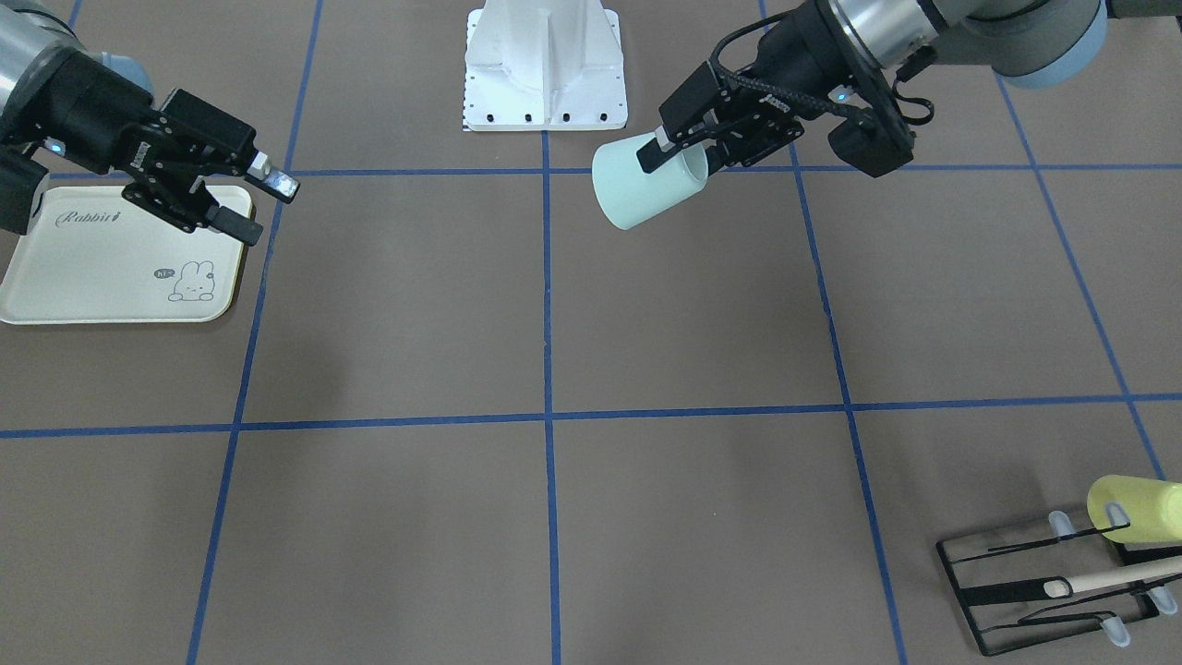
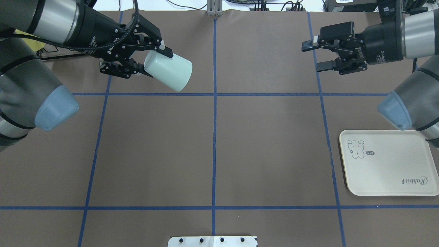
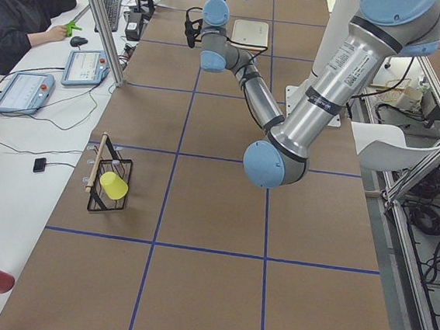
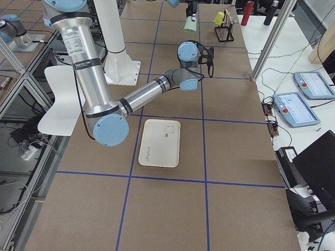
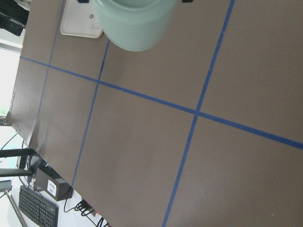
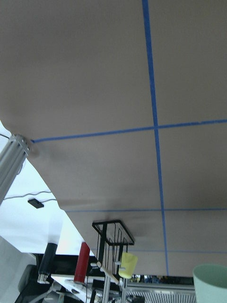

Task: Left arm grabs green cup and hands to right arm on tray

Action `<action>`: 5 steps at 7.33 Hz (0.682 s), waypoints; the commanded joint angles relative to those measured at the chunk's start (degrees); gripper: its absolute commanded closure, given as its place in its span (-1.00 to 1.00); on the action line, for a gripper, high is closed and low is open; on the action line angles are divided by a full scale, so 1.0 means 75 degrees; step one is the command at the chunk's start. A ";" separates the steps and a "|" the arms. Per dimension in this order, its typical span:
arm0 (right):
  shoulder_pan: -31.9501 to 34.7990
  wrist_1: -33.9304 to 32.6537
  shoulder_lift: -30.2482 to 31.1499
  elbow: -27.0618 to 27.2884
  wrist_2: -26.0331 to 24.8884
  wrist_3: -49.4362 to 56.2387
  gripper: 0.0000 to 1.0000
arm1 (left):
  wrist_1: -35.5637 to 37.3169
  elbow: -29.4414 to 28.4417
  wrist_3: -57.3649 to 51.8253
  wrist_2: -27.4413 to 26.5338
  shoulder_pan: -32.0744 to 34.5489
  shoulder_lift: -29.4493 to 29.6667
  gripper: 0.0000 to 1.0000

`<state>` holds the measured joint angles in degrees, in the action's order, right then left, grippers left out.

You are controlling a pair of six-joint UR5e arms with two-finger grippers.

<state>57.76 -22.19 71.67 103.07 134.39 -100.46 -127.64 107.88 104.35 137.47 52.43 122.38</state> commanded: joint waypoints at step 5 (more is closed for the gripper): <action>-0.3304 0.4772 -0.0076 0.0038 -0.4566 -0.2320 -1.00 | -0.3246 0.0242 0.4315 -0.0117 -0.0616 0.0019 0.95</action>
<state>36.28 9.63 71.02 103.09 105.32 -117.35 -144.69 109.78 130.78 137.61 47.86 122.77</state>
